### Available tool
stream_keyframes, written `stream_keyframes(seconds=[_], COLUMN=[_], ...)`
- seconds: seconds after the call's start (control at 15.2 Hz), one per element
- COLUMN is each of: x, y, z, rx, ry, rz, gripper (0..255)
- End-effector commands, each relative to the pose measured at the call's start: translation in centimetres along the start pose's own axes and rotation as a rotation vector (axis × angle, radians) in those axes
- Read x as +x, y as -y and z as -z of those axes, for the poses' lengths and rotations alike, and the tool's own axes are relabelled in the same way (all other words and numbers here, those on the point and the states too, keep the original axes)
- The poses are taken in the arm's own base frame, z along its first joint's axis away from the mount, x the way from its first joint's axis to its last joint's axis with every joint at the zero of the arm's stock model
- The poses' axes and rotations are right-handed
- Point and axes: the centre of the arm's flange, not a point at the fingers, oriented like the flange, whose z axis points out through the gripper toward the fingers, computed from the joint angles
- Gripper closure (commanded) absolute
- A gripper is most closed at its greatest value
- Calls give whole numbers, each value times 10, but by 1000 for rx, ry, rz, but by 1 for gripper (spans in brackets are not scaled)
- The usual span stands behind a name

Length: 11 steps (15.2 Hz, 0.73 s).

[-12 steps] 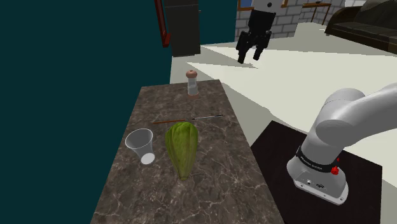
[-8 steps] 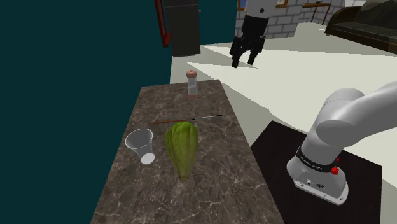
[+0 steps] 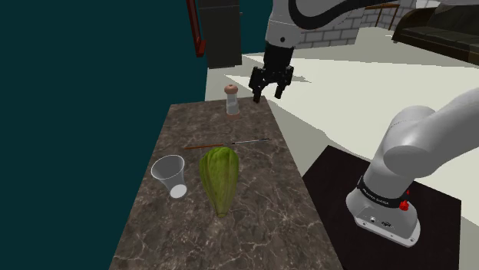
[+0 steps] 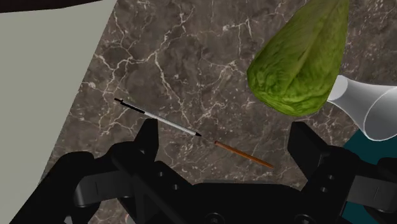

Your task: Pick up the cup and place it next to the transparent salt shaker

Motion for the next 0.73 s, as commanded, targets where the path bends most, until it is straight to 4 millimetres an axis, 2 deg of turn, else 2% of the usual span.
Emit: stream_keyframes(seconds=[0.0,0.66], x=[7,34], y=[21,116], z=[-17,-96], rx=[12,64], ry=[5,32], rz=[-10,-53], gripper=[0,0])
